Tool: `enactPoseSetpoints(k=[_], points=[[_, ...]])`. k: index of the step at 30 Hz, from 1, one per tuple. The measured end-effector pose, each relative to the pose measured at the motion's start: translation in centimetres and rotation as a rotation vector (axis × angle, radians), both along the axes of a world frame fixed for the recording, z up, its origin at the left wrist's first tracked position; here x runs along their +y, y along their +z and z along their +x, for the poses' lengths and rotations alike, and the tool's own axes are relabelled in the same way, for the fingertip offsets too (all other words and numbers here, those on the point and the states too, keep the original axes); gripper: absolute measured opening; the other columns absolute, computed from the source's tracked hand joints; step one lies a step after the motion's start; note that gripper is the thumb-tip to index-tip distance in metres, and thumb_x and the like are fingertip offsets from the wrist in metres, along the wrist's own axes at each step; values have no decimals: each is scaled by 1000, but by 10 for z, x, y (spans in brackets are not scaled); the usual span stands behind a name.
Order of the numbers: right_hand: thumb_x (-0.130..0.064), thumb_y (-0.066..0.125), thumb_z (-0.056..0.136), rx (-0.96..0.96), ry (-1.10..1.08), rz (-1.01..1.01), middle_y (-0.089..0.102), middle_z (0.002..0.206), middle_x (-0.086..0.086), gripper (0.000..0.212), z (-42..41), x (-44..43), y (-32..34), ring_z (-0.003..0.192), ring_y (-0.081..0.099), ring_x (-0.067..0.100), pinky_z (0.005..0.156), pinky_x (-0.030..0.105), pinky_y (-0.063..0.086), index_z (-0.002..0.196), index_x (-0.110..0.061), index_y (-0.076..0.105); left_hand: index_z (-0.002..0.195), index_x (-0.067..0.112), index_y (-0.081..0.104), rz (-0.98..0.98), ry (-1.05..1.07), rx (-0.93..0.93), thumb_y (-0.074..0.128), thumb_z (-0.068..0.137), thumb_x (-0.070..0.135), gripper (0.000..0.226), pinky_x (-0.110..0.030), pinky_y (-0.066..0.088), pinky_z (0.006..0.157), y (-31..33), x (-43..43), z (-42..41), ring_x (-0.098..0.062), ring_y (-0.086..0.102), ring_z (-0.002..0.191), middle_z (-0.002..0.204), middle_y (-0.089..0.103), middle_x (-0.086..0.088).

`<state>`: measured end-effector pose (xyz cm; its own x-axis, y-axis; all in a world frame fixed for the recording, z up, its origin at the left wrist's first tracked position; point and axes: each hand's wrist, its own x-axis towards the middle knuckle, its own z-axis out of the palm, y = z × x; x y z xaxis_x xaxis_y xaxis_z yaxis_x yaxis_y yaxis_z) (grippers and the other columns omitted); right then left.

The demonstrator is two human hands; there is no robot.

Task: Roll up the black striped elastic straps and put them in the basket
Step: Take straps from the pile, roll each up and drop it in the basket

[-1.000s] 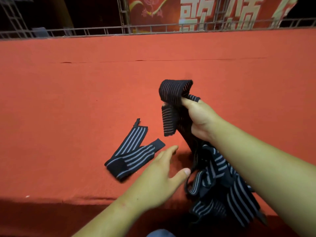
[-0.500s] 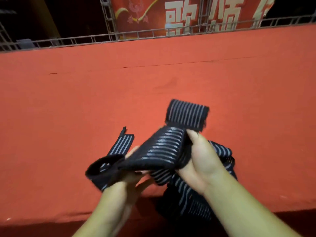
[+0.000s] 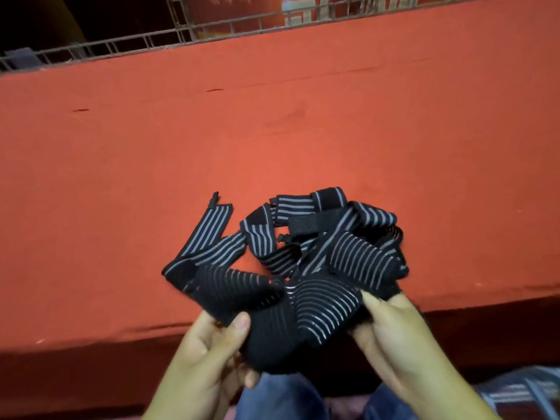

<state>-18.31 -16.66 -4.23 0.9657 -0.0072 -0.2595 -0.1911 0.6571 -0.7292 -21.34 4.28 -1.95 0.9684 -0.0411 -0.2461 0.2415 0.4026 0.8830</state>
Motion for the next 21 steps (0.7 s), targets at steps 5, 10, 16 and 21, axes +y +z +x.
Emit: enactPoseSetpoints(k=[5,10,16,21], points=[[19,53,92,-74,52,-217,79,117,7,54,-17,-17,-15,114,73,22,91,40,62,118,-22,77,103,15,76,39,26,-31,97,59,34,52,-23,34,35,-9,1,-11,-16,42,41,79,56,-17],[-7,80,79,-138,226,-255,73,121,18,40,-36,-17,-22,112,72,29,91,45,58,117,-16,73,112,17,75,66,-20,59,70,86,22,27,-25,45,39,-8,-4,-25,-15,57,57,90,68,-16],[-20,66,87,112,186,-77,76,119,19,37,-49,8,-32,112,74,38,99,63,55,122,-9,72,125,12,62,121,-57,148,57,87,23,40,-28,61,53,-17,-22,-32,-21,76,79,110,77,-14],[-63,92,63,68,407,-202,77,120,8,64,-57,1,-28,107,76,31,72,52,65,117,-33,76,127,12,61,111,-19,125,57,89,23,40,-33,65,67,-18,-23,-31,-29,77,99,117,76,-13]])
